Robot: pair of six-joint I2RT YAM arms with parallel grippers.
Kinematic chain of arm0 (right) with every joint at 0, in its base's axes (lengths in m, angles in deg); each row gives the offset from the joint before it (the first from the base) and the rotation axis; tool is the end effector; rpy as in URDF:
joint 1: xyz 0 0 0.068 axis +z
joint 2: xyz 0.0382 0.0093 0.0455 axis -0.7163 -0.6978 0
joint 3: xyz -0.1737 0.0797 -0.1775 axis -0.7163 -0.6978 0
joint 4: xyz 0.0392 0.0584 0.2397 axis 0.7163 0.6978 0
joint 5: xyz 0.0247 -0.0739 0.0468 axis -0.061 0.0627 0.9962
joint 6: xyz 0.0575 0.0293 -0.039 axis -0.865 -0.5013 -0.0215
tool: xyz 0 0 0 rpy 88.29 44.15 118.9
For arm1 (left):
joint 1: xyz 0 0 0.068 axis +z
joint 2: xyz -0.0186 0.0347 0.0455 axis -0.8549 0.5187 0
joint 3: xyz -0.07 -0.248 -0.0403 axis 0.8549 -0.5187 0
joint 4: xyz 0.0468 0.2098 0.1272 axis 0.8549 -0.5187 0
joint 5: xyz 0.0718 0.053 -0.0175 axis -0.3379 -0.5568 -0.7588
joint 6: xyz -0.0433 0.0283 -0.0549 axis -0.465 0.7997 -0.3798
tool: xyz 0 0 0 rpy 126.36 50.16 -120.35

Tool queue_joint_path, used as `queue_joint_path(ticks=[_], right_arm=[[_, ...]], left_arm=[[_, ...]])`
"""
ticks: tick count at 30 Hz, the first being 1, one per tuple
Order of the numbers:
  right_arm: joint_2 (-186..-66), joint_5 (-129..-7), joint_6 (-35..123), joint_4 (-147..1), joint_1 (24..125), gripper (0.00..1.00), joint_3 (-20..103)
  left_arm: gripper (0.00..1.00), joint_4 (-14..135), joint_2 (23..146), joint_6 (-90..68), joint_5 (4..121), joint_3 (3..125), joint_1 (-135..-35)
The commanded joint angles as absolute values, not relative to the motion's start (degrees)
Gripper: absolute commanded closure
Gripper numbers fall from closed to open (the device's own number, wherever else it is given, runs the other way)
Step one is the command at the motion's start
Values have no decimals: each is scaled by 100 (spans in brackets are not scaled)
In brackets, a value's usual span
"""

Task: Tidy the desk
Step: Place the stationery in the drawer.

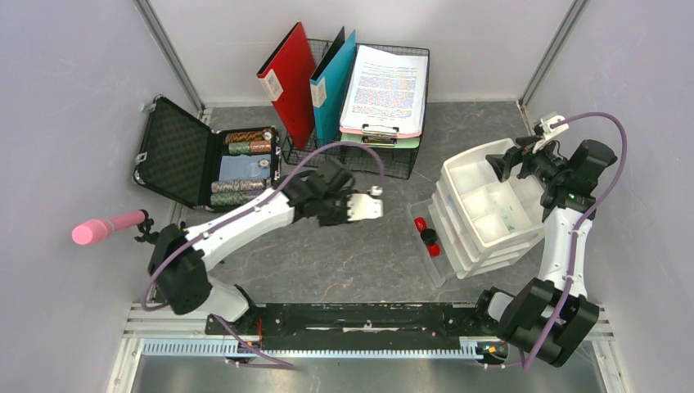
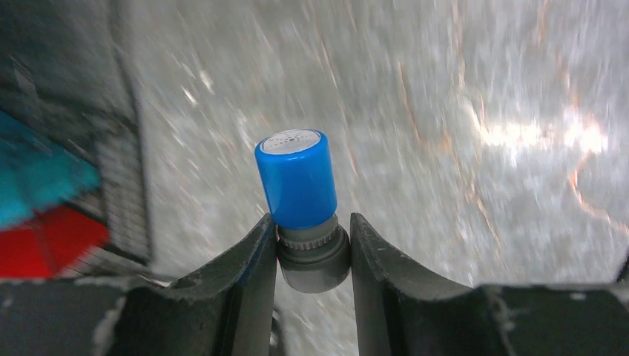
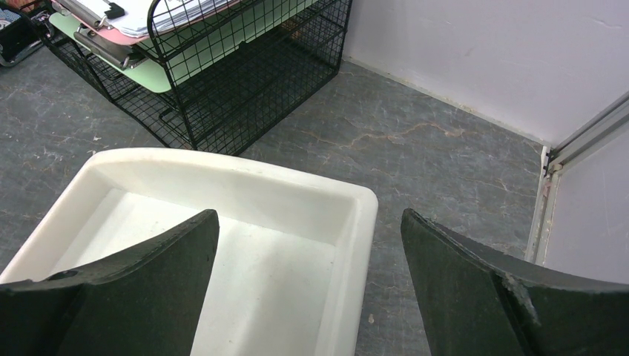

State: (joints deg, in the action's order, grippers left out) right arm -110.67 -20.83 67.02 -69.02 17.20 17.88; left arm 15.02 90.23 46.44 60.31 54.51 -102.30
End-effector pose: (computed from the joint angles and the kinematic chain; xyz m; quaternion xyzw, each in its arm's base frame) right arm 0.2547 -0.0793 0.3102 -0.1904 0.7457 0.1495 0.6208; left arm 0.2029 -0.2019 0.2259 0.6874 0.6811 -0.0465 0.2479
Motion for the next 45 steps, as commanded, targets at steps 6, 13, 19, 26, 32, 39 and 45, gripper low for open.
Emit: queue_joint_path(ticks=[6, 13, 19, 26, 32, 39, 45], right_arm=[[-11394, -2282, 6660, -5526, 1724, 2, 1316], [-11391, -2245, 6678, -5497, 1721, 2, 1325], [-11410, -2262, 6696, -5500, 1719, 2, 1317], [-11400, -2288, 6691, -5507, 1710, 2, 1307], [-11413, -2280, 6687, -5506, 1693, 2, 1298], [-11421, -2280, 6696, -5503, 1688, 2, 1303], [-11432, -2282, 6695, -5500, 1684, 2, 1298]], left_arm=[[81, 1588, 11181, 4748, 4859, 7980, -11940], [83, 1878, 12022, 4824, 4394, 8771, -12663], [83, 2115, 12188, 5004, 4343, 8796, -12925], [83, 2115, 12612, 5371, 4117, 9172, -13056], [83, 2115, 12938, 5616, 4022, 9357, -13103], [84, 2143, 13000, 5923, 4044, 9329, -13346], [81, 2196, 13016, 6136, 4041, 9275, -13519]])
